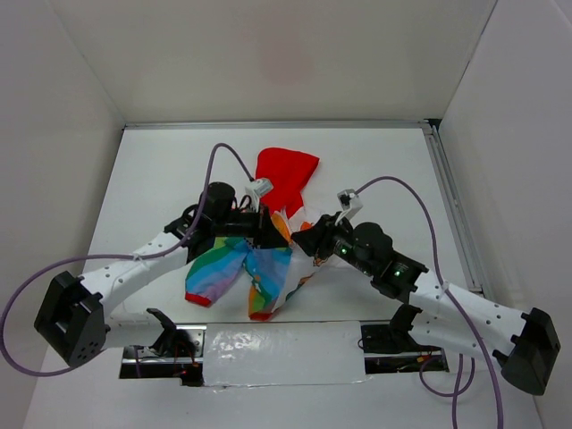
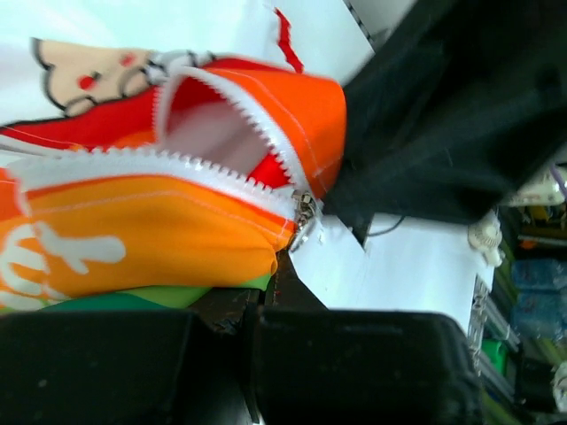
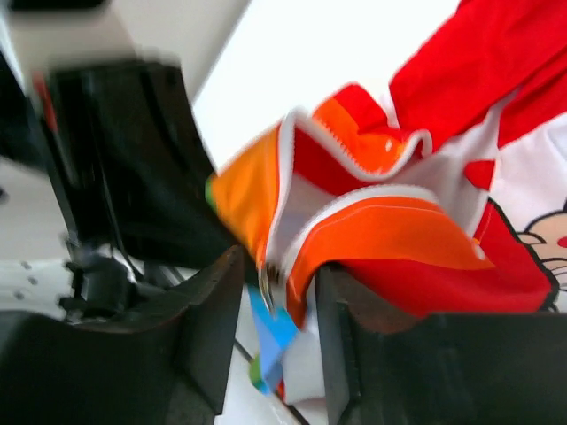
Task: Zip up the jacket
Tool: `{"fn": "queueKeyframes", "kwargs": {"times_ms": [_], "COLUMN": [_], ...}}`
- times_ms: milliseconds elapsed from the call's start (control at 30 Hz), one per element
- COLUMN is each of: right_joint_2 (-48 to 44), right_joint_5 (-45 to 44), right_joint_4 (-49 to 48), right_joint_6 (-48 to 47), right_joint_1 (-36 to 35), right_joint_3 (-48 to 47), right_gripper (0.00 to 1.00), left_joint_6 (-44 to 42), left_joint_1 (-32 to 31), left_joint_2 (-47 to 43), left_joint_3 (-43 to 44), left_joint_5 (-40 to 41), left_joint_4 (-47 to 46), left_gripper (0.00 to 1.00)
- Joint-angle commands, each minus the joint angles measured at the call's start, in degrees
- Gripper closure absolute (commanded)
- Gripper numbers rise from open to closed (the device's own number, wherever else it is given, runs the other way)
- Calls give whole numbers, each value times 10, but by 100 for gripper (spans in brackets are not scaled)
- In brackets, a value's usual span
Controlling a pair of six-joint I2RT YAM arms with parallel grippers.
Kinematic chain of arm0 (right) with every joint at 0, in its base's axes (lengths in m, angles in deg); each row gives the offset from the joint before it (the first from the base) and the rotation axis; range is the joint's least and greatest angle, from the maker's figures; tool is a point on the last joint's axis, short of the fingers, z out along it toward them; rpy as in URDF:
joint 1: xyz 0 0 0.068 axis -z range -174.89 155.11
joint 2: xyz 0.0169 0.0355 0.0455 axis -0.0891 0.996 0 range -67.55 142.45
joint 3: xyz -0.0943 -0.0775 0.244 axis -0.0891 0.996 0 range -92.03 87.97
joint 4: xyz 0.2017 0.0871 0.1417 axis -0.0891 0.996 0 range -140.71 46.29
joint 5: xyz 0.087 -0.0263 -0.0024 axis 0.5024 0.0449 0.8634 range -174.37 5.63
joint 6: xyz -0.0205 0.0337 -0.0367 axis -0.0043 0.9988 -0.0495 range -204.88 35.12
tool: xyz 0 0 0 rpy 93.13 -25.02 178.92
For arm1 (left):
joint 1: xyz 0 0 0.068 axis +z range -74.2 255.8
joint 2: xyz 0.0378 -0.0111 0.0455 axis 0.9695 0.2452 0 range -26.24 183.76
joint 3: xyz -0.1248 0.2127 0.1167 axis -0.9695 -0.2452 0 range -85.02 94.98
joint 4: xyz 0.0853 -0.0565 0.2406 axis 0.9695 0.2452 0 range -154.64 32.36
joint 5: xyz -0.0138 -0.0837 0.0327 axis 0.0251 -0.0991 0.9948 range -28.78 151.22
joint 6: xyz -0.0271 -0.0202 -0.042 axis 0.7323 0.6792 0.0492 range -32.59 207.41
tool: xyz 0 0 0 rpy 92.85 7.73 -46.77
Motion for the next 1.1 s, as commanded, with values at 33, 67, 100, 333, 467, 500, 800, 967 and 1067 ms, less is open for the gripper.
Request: {"fn": "queueKeyframes", "kwargs": {"times_ms": [33,67,100,333,467,500,800,967,1067], "right_joint_2": [9,9,9,2,5,7,9,54,81], "right_joint_5": [31,30,28,-117,-168,-167,32,17,63], "right_joint_4": [59,74,80,247,282,279,194,188,169], "right_joint_6": [-40,-49,-54,-98,-89,-84,-19,4,7], "right_joint_1": [1,0,0,-55,-74,-75,-74,-75,-74], "right_joint_3": [-34,-37,-47,-99,-107,-107,-82,-88,-96], "right_gripper": [51,49,45,20,23,26,32,37,41], "left_joint_6": [13,18,19,29,27,28,31,31,34], "left_joint_1": [37,47,52,90,92,92,91,90,89], "left_joint_2": [34,48,56,95,83,78,62,66,67], "left_joint_3": [53,57,68,83,73,69,50,46,42], "left_joint_5": [-20,-32,-48,-112,-123,-119,-128,-131,-133], "left_joint_4": [22,22,40,65,60,58,44,42,36], "left_gripper": [100,100,100,100,100,100,100,100,100]}}
